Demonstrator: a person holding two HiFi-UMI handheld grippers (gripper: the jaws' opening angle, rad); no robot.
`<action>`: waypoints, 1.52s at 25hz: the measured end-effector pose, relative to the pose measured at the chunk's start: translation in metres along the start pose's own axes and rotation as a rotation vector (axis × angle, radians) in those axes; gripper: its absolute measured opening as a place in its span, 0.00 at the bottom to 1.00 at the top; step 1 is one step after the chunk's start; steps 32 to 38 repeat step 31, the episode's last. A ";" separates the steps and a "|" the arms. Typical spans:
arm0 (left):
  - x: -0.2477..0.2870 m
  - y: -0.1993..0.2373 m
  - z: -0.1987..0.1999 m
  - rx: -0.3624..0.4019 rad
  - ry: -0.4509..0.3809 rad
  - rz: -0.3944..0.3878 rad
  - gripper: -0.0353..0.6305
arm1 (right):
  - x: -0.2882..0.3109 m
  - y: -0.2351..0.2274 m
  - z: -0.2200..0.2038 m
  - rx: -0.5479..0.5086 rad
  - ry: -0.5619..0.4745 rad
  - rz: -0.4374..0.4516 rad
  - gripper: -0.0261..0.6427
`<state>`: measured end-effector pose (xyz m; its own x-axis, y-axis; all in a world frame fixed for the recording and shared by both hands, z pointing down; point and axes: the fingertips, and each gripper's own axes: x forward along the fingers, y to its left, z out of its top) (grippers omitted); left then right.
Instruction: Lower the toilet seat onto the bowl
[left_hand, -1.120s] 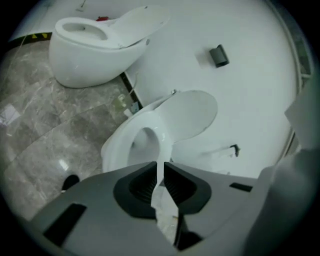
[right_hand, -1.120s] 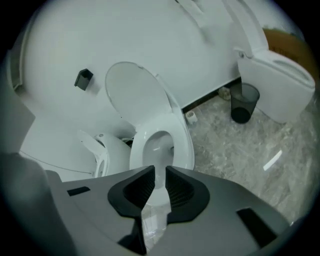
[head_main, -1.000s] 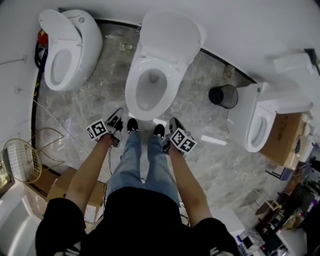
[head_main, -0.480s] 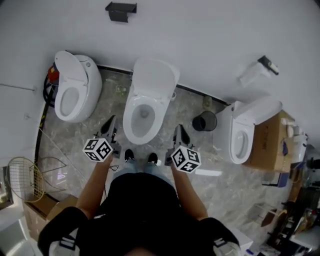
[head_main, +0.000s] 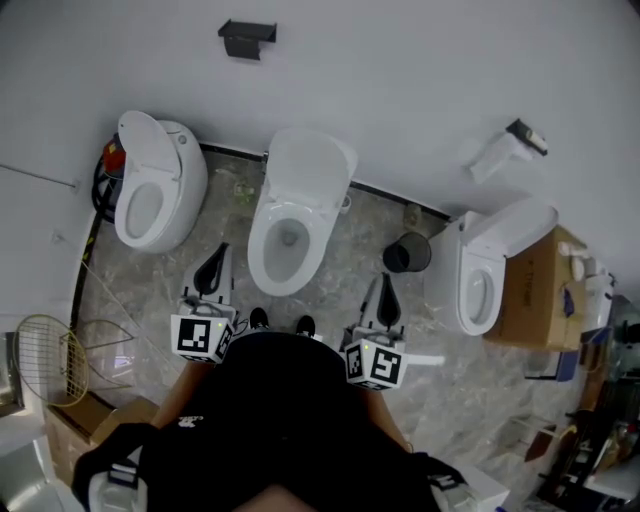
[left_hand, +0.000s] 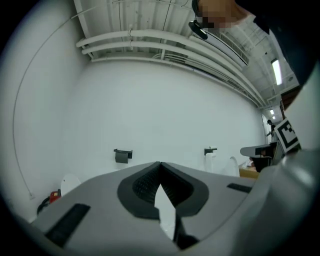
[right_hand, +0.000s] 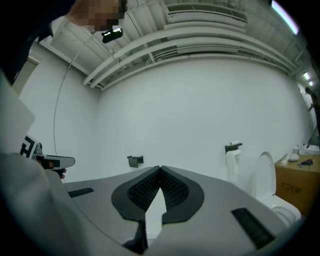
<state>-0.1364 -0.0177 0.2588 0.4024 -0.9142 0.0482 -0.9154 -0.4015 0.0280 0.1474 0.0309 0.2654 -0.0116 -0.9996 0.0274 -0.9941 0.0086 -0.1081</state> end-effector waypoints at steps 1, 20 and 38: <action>-0.005 -0.002 0.005 0.005 -0.011 0.002 0.06 | -0.003 0.003 0.006 -0.017 -0.015 0.002 0.07; -0.016 -0.025 0.032 0.045 -0.068 -0.010 0.06 | -0.015 0.019 0.021 -0.086 -0.085 0.038 0.07; -0.017 -0.025 0.034 0.075 -0.072 0.000 0.06 | -0.021 0.016 0.031 -0.068 -0.125 0.044 0.07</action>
